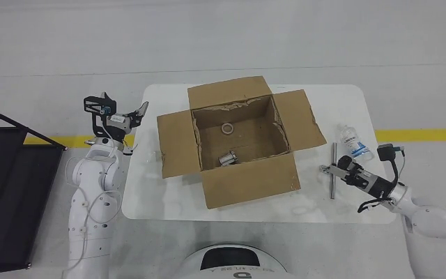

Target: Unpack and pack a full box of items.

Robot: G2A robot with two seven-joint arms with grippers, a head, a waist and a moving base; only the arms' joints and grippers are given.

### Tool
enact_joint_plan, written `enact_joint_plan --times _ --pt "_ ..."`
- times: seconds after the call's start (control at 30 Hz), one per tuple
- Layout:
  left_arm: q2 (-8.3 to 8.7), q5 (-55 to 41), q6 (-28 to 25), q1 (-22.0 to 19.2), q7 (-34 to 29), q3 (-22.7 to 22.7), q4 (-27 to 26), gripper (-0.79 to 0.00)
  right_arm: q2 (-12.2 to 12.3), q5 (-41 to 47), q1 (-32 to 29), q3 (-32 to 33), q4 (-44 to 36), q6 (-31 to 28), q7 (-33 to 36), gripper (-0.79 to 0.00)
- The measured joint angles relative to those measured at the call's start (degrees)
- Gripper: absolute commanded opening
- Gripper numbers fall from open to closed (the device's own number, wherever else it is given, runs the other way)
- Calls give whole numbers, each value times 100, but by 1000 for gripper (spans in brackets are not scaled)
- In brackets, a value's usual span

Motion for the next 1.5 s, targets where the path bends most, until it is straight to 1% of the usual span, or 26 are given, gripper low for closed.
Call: enact_joint_plan --times 0.1,0.13,0.2,0.23,0.3,0.37,0.47,0.57,0.63,0.67,0.77,1.0,1.07,1.13,1.2,1.27,1.33,1.37,1.43,1.47,1.5 --pt "0 0 0 0 0 0 0 0 -10 73 6 7 -6 22 -71 0" --pt "0 0 0 0 0 0 0 0 -17 274 -6 -1 -97 -24 -216 0" --pt "0 0 0 0 0 0 0 0 -10 549 -39 -2 -420 -214 -288 0" --pt "0 0 0 0 0 0 0 0 -1 530 -39 -12 -720 -212 -241 0" --pt "0 0 0 0 0 0 0 0 7 200 9 -132 -1217 24 -183 0" --pt "0 0 0 0 0 0 0 0 11 -226 126 -357 -1721 426 -171 0" --pt "0 0 0 0 0 0 0 0 21 -404 405 -823 -2169 923 -16 0" --pt "0 0 0 0 0 0 0 0 28 -500 800 -1332 -2257 1522 164 0" --pt "0 0 0 0 0 0 0 0 23 -488 918 -1508 -2222 1920 162 0" --pt "0 0 0 0 0 0 0 0 23 -483 920 -1506 -2217 1962 155 0" --pt "0 0 0 0 0 0 0 0 22 -480 908 -1485 -2218 1798 150 0" --pt "0 0 0 0 0 0 0 0 25 -499 916 -1502 -2240 1808 167 0" --pt "0 0 0 0 0 0 0 0 34 -830 1078 -1793 -2528 2121 408 0" --pt "0 0 0 0 0 0 0 0 34 -1481 1450 -2318 -2849 2634 728 0" --pt "0 0 0 0 0 0 0 0 17 -1828 1864 -2803 -2902 2917 934 0" --pt "0 0 0 0 0 0 0 0 -22 -2074 2408 -3368 -2776 3181 1137 0" --pt "0 0 0 0 0 0 0 0 -83 -2333 2959 -3957 -2545 3512 1292 -372" --pt "0 0 0 0 0 0 0 0 -117 -2458 3197 -4213 -2410 3678 1349 -443" --pt "0 0 0 0 0 0 0 0 -212 -2664 3739 -4799 -2025 4061 1499 -493" --pt "0 0 0 0 0 0 0 0 -259 -2703 3966 -5036 -1836 4207 1546 -539" --pt "0 0 0 0 0 0 0 0 -306 -2761 4180 -5260 -1644 4361 1580 -545"
